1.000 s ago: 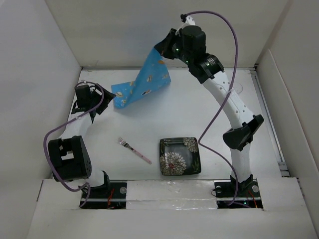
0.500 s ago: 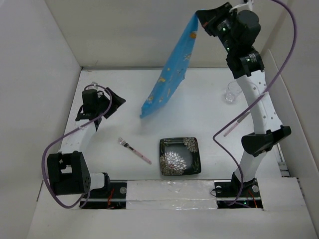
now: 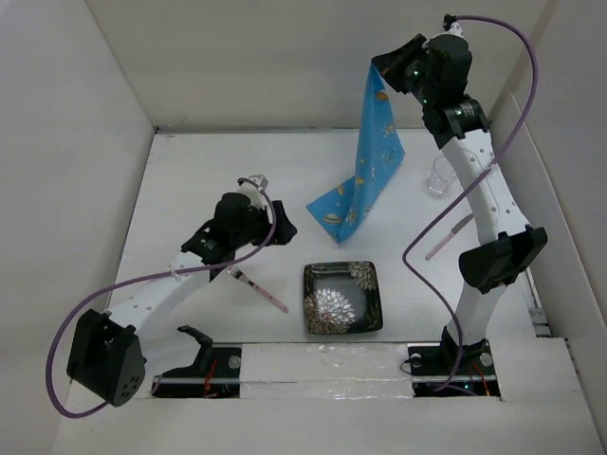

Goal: Set the dinner table for one person

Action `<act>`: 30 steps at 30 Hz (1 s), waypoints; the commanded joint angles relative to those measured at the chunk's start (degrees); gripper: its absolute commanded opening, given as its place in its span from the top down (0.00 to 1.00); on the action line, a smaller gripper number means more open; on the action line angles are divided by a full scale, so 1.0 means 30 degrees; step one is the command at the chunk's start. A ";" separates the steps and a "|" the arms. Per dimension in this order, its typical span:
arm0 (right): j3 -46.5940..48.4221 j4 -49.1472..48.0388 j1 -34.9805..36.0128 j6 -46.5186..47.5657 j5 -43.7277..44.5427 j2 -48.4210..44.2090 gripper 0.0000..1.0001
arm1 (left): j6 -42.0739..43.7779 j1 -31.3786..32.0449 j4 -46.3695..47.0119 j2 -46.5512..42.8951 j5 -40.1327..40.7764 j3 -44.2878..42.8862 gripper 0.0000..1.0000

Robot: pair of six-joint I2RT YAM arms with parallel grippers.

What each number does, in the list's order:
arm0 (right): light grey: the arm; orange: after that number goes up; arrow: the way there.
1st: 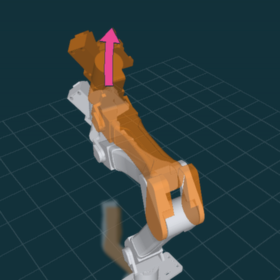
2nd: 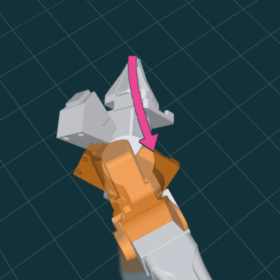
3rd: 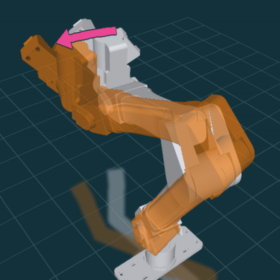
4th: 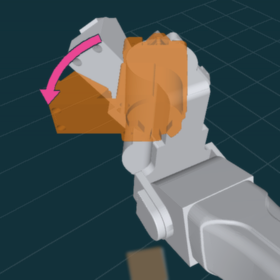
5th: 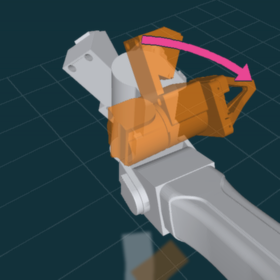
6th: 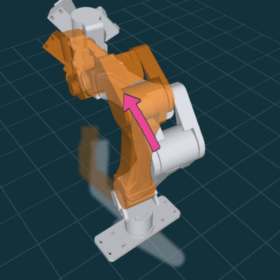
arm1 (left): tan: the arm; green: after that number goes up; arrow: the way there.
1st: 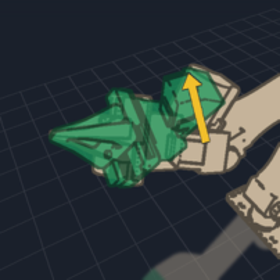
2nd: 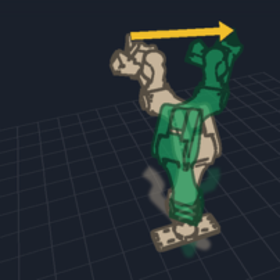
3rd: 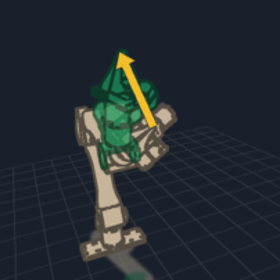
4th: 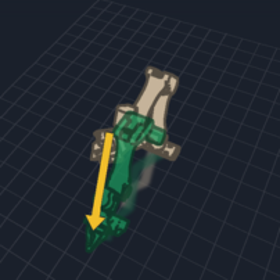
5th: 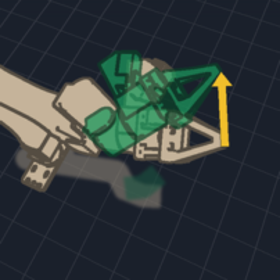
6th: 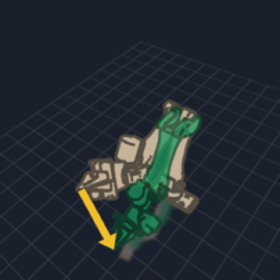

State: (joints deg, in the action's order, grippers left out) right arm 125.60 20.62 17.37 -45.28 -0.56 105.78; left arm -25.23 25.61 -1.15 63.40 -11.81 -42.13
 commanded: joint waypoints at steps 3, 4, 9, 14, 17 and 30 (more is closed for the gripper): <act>-0.0147 -0.1248 -0.0339 0.0092 -0.0693 -0.0834 1.00 | 0.1702 0.2973 0.0088 0.2529 0.1594 -0.1129 0.25; -0.0322 -0.1278 -0.0339 0.0092 -0.0722 -0.0893 1.00 | 0.1760 0.3211 0.0148 0.3178 0.1130 -0.2061 0.25; -0.0675 -0.1249 -0.0339 0.0093 -0.1131 -0.1069 1.00 | 0.3309 0.6080 0.0032 0.7799 0.3082 -0.5844 0.22; -0.1114 -0.1307 -0.0515 0.0209 -0.1571 -0.1449 1.00 | 0.3372 0.6670 -0.0144 1.2109 0.3354 -0.9244 0.22; -0.1290 -0.1366 -0.0691 0.0238 -0.1864 -0.1626 1.00 | 0.3518 0.7136 -0.0291 1.3464 0.2738 -1.0796 0.22; -0.0822 -0.0606 -0.1863 0.0823 -0.2657 -0.2269 1.00 | 0.3811 0.7492 -0.2047 1.5733 0.6628 -1.3526 1.00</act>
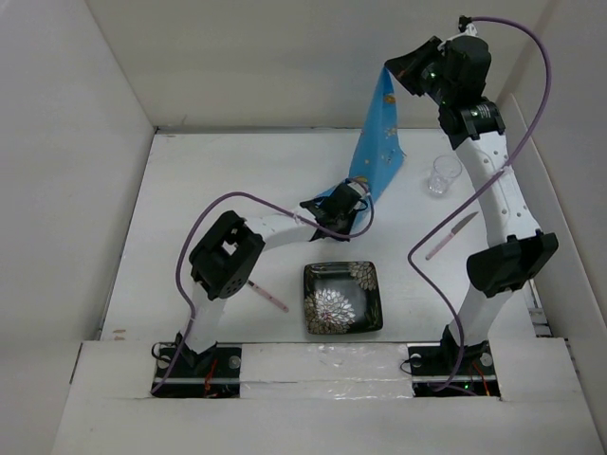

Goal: Set the dinner table for one person

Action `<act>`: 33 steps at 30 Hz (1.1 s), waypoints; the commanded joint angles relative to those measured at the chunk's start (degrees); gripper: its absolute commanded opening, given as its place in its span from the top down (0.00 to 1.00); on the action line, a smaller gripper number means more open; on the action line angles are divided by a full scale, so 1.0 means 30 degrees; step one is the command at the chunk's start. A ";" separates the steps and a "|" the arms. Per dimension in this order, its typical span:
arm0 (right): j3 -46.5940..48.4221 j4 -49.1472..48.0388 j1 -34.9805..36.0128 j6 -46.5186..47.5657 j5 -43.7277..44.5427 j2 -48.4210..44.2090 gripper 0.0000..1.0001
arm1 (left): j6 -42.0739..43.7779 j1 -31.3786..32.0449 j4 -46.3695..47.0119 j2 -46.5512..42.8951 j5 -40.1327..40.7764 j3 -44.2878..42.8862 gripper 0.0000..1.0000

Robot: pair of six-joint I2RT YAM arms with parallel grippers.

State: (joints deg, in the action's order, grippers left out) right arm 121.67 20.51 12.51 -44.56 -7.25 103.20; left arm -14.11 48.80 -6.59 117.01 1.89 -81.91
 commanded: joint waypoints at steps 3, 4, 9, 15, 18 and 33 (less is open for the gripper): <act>0.0256 0.0015 -0.0419 0.1110 -0.0718 -0.1644 1.00 | 0.0365 -0.1612 -0.0878 -0.4887 0.4113 0.0524 1.00; 0.0023 0.0105 -0.0421 0.1373 -0.0836 -0.1993 1.00 | 0.0483 -0.2690 -0.1315 -0.5714 0.4725 0.0845 1.00; -0.2375 0.1039 0.0280 0.2106 -0.1363 -0.3839 1.00 | 0.2093 -0.5802 -0.2810 -1.0171 0.5638 0.0089 1.00; -0.6624 0.1539 0.2623 0.2256 -0.0690 -0.8753 1.00 | 0.3354 -0.8875 -0.4775 -1.2313 0.5611 -0.3250 1.00; -0.8382 0.1951 0.3182 0.1553 -0.0748 -1.0397 1.00 | 0.3881 -0.9961 -0.5302 -1.2023 0.5290 -0.5037 1.00; -1.6619 -0.0274 0.0194 0.1434 0.1242 -0.6014 1.00 | 0.1980 -0.9234 -1.0197 0.4182 0.5875 -1.9605 0.26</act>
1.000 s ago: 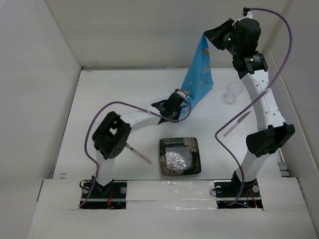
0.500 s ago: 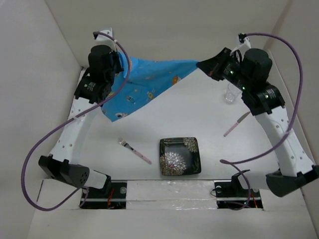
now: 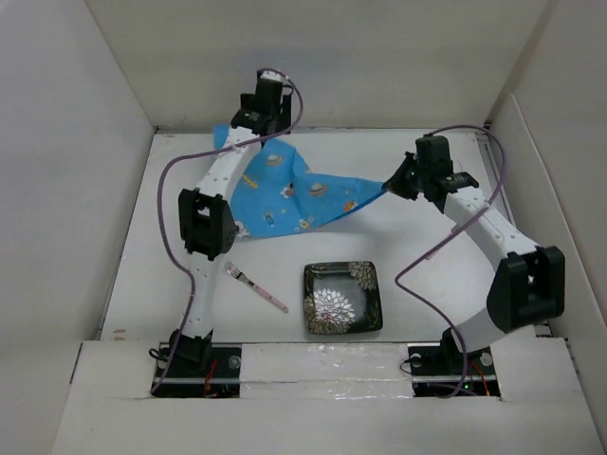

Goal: Set the dinner table for one person

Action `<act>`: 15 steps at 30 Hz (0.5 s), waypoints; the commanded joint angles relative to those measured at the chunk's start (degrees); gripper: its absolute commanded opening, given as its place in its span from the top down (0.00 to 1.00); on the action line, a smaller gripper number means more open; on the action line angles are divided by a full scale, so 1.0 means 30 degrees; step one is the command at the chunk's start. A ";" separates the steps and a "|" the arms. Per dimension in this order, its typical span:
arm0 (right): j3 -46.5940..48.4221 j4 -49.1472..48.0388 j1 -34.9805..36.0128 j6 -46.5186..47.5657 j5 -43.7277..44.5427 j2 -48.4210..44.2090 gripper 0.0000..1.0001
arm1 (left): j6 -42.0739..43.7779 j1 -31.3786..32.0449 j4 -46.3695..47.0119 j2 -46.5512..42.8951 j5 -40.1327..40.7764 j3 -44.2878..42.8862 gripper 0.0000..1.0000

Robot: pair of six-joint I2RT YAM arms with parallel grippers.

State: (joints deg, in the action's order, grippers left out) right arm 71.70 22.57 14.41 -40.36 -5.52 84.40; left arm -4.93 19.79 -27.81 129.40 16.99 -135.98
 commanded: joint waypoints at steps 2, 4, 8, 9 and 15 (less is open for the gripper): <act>-0.0228 -0.1309 -0.0703 0.0035 0.0522 0.0489 1.00 | -0.1315 0.0434 -0.1458 -0.2074 0.0810 0.2216 0.25; -0.0375 -0.1430 -0.0703 0.0064 0.0609 0.0898 1.00 | -0.2480 -0.0178 0.0387 -0.5617 0.0548 0.7801 0.28; -0.0930 -0.1603 -0.0703 0.0035 0.0580 0.1076 1.00 | -0.4296 -0.1496 0.1446 -0.9307 -0.1002 1.3437 0.39; -0.1106 -0.1662 -0.0703 0.0006 0.0551 0.0930 1.00 | -0.4681 -0.1906 0.1855 -1.0138 -0.1441 1.6179 0.45; -0.2366 -0.1722 -0.0703 0.0240 0.0727 0.0490 1.00 | -0.6555 -0.1910 0.1452 -1.4333 -0.1825 2.3838 0.93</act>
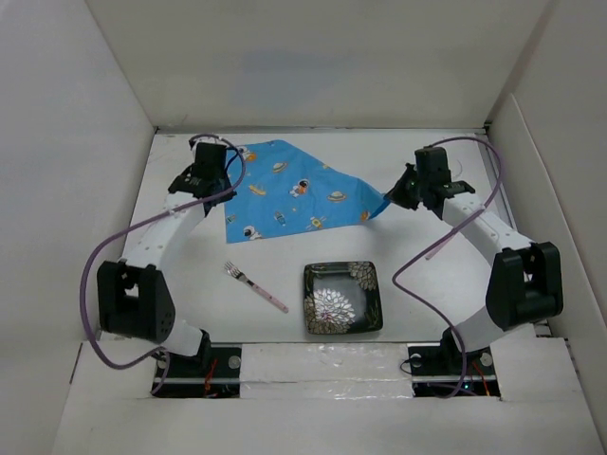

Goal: Set the dinner table for one person

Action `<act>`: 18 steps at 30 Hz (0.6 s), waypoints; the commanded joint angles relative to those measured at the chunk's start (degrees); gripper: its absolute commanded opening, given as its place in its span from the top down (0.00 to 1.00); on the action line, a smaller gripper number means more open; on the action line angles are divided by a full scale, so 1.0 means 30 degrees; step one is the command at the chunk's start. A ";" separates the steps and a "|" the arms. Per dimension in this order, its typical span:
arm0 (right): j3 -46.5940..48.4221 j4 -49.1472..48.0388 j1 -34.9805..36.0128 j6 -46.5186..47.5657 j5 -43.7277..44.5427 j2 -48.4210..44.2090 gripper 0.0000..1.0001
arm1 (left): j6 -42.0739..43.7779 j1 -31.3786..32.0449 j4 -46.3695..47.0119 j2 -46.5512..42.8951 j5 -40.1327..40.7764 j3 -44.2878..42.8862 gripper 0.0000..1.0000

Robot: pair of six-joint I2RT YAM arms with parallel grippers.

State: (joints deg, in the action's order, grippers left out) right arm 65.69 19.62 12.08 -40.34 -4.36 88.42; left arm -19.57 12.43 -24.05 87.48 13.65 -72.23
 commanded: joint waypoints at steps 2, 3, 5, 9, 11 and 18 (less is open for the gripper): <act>-0.0568 -0.0738 0.0076 0.0233 0.0253 -0.1172 1.00 | -0.2232 0.0370 0.0225 -0.1150 -0.1003 0.4029 0.85; -0.0743 -0.0796 0.0076 0.0262 0.0107 -0.1289 1.00 | -0.2496 0.0370 0.0457 -0.1298 -0.1092 0.5196 0.79; -0.0832 -0.0855 0.0076 0.0350 0.0019 -0.1612 1.00 | -0.3666 0.0370 0.0721 -0.1563 -0.1122 0.6112 0.63; -0.0920 -0.0709 0.0076 0.0613 -0.0245 -0.2022 1.00 | -0.4870 0.0165 0.1803 -0.1037 -0.2175 0.7198 0.59; -0.1037 -0.0621 0.0076 0.0789 -0.0304 -0.2227 1.00 | -0.5454 0.0165 0.1982 -0.0569 -0.2119 0.7200 0.59; -0.1886 -0.0591 0.0076 0.0848 -0.0568 -0.2959 1.00 | -0.6745 0.0165 0.3473 0.0194 0.0107 0.7901 0.57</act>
State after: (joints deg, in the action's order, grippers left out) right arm 60.88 19.22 12.08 -38.89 -5.34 81.73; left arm -36.58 13.28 -16.99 87.31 10.68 -50.06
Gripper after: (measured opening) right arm 0.010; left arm 0.426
